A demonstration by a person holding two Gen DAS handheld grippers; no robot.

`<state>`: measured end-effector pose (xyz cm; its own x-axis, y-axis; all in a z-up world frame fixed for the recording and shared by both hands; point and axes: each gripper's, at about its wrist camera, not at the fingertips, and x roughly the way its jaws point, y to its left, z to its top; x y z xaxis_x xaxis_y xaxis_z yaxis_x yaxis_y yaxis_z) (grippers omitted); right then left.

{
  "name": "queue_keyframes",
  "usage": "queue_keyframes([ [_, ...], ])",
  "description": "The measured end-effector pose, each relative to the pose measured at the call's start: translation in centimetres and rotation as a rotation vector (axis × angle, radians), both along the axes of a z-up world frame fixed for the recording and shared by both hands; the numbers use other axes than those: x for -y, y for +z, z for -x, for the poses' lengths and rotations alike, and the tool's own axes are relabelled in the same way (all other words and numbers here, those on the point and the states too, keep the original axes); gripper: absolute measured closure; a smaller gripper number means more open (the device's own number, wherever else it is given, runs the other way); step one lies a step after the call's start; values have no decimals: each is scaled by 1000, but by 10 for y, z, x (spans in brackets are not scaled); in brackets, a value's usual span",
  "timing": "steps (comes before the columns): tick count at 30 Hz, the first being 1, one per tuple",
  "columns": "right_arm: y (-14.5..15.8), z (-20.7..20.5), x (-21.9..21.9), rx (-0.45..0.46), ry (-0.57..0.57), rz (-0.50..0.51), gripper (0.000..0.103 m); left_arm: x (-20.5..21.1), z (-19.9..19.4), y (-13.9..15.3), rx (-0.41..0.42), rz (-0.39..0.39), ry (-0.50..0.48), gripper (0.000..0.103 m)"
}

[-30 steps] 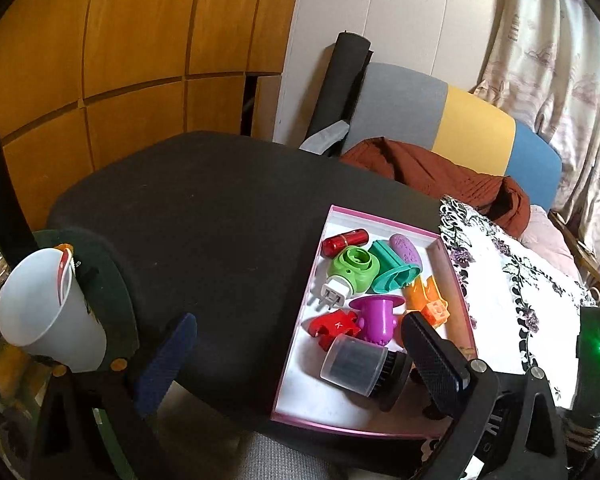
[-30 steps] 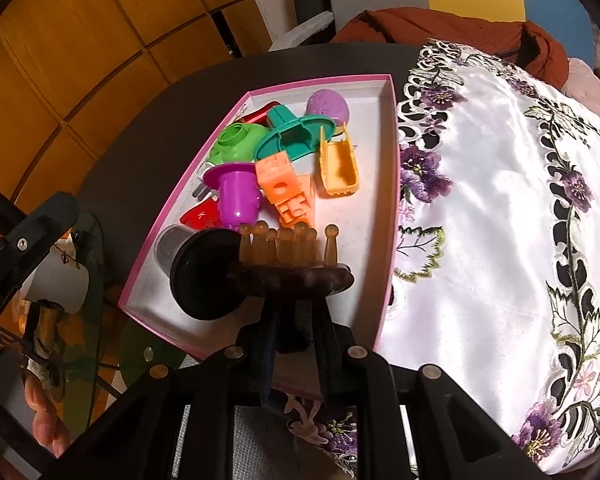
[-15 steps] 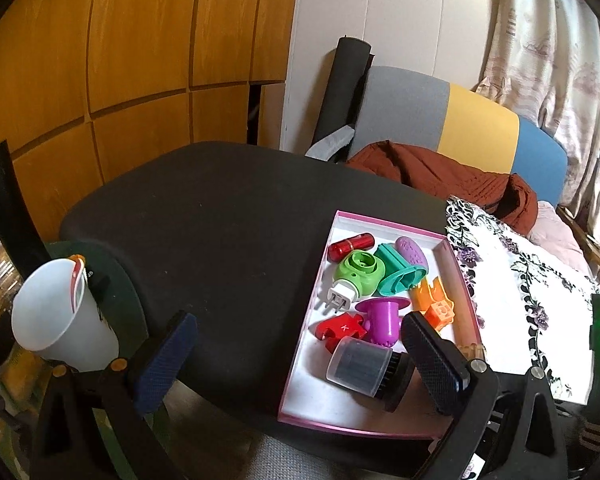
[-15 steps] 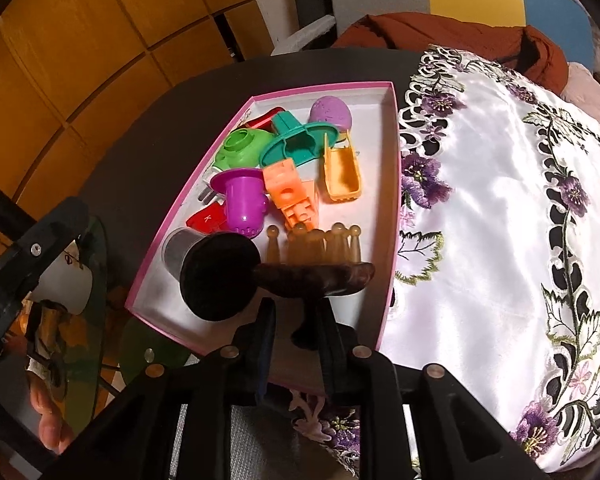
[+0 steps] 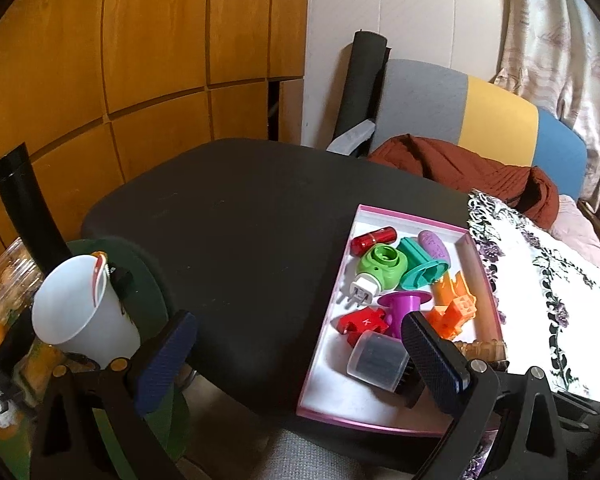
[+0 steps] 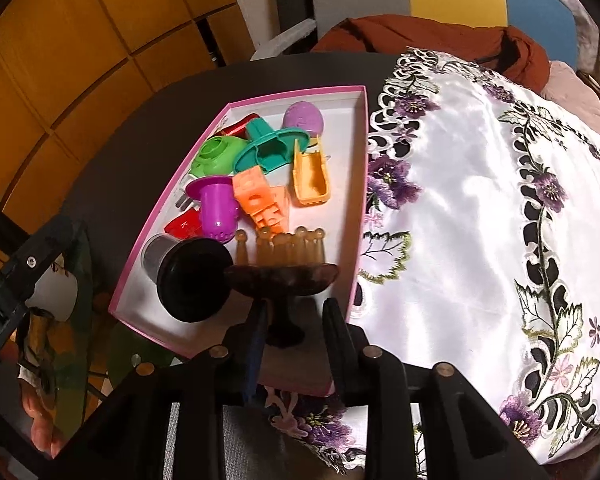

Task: Organize rigid objects
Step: 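Carry the brown peg holder into the pink tray and open the right tool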

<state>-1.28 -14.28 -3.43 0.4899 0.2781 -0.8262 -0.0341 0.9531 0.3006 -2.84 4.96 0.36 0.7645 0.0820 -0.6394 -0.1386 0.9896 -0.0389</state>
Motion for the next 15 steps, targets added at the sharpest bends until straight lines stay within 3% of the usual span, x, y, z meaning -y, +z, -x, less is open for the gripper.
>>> queue_keyframes([
  [9, 8, 4, -4, 42, -6, 72, 73, 2, 3, 4, 12, -72, 42, 0],
  [15, 25, 7, -7, 123, -33, 163, 69, 2, 2, 2, -19, -87, 54, 0],
])
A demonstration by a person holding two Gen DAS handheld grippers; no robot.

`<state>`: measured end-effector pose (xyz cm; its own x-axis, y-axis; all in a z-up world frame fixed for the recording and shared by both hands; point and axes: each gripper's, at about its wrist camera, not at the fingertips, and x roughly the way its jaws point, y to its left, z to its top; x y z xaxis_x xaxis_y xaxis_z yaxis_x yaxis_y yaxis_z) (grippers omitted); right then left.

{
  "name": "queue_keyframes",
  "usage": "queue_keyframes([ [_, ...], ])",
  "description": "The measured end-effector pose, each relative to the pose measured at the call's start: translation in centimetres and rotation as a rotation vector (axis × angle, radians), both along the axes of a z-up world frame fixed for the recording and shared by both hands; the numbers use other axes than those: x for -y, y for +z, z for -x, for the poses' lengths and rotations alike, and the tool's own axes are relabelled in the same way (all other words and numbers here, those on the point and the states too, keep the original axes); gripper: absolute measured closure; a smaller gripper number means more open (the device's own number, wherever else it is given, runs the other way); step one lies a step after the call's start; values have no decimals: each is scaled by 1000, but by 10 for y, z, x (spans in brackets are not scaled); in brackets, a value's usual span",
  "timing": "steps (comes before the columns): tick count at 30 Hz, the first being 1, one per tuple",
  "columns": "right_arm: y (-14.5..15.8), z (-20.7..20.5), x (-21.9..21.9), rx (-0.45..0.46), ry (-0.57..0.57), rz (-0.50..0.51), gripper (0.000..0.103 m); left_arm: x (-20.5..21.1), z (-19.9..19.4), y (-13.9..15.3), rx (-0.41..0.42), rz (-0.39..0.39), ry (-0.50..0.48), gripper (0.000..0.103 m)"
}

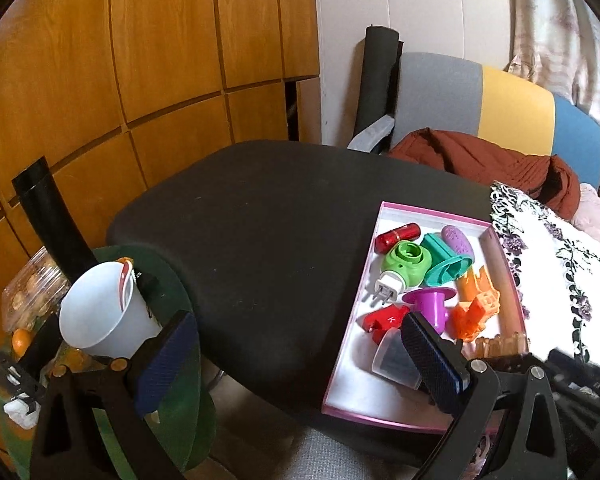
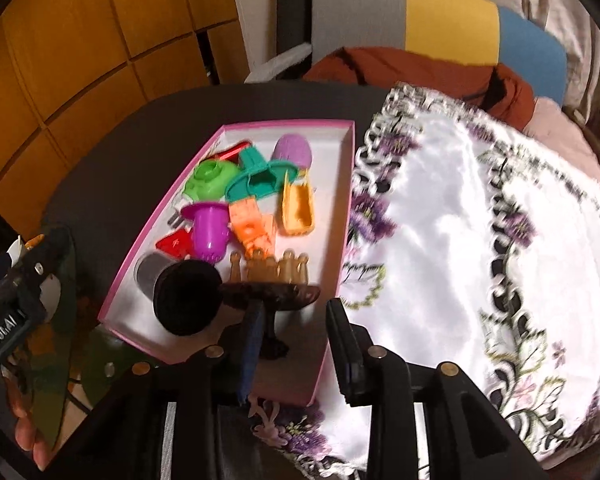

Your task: Organize rigid objects

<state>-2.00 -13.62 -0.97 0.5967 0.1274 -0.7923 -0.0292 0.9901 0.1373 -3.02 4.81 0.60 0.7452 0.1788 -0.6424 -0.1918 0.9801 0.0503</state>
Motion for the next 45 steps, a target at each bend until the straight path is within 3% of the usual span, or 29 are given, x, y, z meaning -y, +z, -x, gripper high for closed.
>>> queue_keyframes([
  [9, 25, -9, 4, 79, -62, 30, 62, 7, -1, 4, -21, -64, -20, 0],
  [17, 30, -9, 1, 104, -83, 46, 60, 6, -3, 2, -53, -53, -19, 0],
  [29, 26, -16, 0, 64, -117, 51, 59, 14, -2, 3, -77, -108, -32, 0],
  [35, 25, -20, -1, 49, -123, 43, 59, 14, -7, 5, -90, -67, -54, 0],
  [45, 24, -24, 0, 46, -128, 52, 59, 25, -12, 0, -113, -69, -103, 0],
])
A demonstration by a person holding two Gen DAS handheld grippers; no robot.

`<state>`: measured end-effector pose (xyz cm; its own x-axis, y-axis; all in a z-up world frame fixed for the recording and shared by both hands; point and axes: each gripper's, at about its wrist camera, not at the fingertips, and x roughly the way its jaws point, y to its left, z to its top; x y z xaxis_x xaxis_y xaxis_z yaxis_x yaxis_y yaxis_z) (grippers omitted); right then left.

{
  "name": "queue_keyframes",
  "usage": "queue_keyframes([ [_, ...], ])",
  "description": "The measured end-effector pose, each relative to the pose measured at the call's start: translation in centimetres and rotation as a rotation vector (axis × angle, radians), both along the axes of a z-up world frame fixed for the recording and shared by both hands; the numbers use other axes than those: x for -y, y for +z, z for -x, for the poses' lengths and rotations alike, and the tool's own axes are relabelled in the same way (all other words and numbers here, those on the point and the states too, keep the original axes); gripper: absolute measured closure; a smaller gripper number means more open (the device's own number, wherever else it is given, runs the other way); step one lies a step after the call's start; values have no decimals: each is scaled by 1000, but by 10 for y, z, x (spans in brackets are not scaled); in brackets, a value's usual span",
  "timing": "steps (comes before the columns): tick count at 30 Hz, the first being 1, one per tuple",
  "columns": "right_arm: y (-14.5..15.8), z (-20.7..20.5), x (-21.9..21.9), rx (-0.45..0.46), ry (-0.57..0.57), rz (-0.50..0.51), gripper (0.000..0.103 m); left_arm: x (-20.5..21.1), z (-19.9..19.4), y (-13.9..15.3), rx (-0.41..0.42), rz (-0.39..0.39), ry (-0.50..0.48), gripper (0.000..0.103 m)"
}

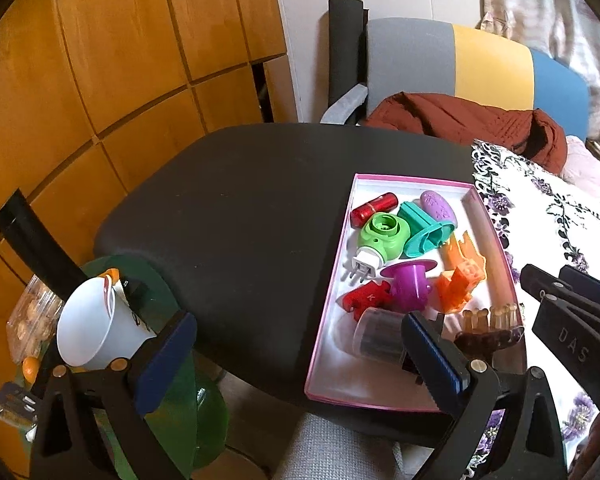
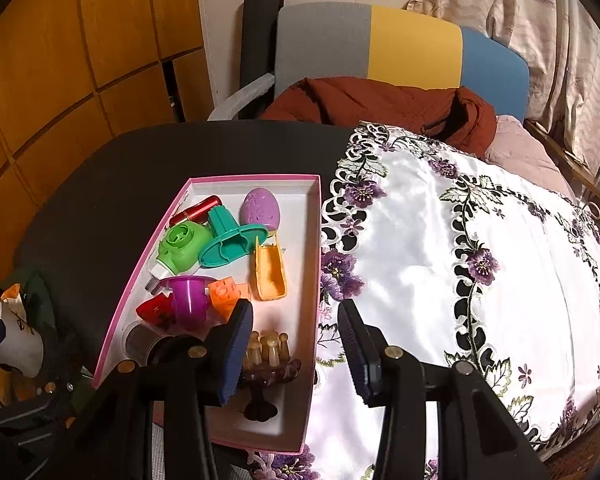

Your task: Organize rigid objects

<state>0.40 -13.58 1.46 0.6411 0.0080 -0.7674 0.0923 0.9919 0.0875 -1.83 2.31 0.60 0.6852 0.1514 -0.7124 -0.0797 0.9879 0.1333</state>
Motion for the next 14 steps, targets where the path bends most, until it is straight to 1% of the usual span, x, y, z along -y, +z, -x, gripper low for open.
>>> queue_keyframes([
  [10, -2, -2, -2, 1, 8, 4, 58, -4, -6, -7, -45, 39, 3, 0],
  [14, -2, -2, 0, 1, 5, 2, 59, -4, -4, -7, -31, 26, 15, 0],
])
